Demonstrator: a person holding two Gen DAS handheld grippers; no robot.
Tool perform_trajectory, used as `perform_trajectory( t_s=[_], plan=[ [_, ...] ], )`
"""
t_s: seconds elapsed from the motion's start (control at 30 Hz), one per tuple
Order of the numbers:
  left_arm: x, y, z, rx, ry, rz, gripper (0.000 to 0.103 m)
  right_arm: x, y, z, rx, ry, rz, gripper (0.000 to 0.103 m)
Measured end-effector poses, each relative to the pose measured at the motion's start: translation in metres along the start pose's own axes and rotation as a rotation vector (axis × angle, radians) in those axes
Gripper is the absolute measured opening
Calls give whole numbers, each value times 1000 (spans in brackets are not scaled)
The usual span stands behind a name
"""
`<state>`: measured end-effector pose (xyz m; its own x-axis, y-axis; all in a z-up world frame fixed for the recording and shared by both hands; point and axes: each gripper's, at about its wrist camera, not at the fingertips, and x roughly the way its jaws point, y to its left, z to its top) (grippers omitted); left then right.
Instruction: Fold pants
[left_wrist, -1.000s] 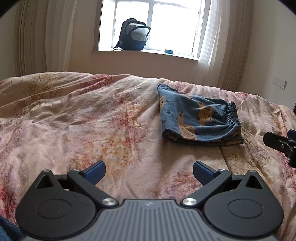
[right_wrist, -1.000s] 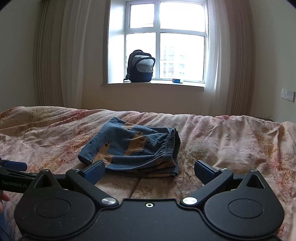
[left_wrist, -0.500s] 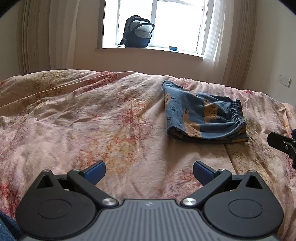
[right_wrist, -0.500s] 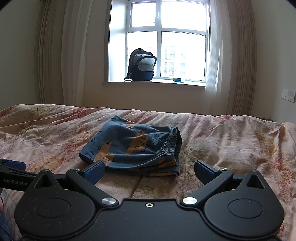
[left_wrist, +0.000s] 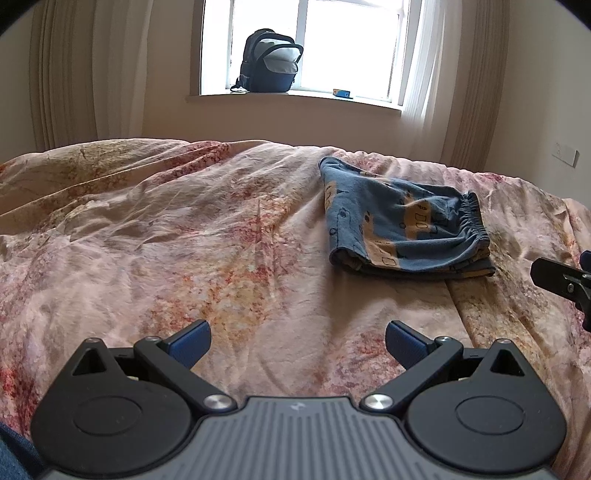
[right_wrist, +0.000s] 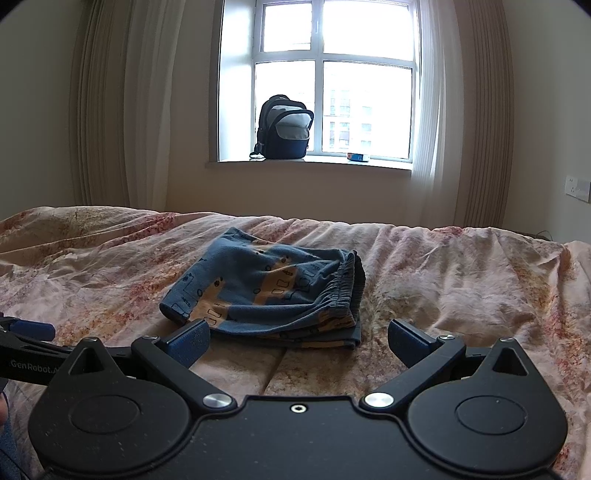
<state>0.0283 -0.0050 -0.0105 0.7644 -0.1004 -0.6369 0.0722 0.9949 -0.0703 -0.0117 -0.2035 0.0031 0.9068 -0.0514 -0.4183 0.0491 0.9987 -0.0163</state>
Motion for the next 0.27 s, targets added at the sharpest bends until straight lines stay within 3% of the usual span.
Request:
perform_trajectory(
  t_s=[0.27],
  plan=[
    [-1,0,-1,6,-10,-1,103,1,1,-2,1,6,2,102]
  ],
)
